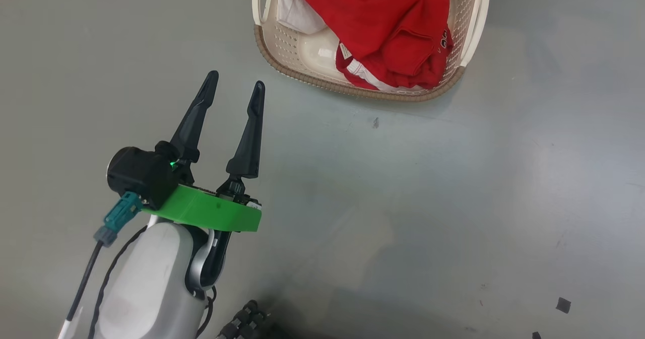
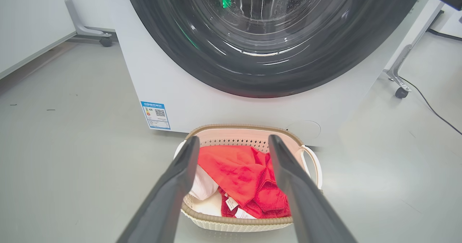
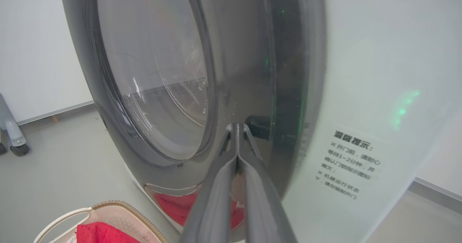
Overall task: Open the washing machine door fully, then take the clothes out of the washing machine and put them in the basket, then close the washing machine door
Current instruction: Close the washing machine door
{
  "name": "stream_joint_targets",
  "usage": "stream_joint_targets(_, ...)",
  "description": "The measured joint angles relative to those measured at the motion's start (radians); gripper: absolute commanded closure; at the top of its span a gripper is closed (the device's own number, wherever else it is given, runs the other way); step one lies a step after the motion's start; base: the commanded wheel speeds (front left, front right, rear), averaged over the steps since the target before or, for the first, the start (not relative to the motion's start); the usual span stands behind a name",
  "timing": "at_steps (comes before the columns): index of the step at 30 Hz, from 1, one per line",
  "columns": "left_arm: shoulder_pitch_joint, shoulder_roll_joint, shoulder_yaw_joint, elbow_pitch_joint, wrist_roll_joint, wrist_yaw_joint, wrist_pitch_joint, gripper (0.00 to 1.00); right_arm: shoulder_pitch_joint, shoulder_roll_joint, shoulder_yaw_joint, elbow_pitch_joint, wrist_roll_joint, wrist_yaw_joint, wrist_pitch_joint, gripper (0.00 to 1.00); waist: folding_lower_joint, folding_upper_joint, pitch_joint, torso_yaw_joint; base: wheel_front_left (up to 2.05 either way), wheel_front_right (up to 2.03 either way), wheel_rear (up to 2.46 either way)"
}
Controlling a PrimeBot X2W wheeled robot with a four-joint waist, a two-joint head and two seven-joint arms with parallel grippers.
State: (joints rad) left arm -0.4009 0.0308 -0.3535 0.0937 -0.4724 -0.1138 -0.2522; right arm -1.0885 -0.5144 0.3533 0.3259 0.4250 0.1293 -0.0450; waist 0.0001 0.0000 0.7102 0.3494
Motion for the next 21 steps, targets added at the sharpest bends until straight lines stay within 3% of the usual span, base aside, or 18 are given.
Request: stream_joint_targets(21,-0.023,-0.006,-0.003,0.029,-0.022,-0.006,0.000,0.00,-0.054,0.035,-0.011,0.128,-0.012,-0.008,-0.068,1.00,0.0000,0.0000,0.009,0.019,0.00,0.00,0.00)
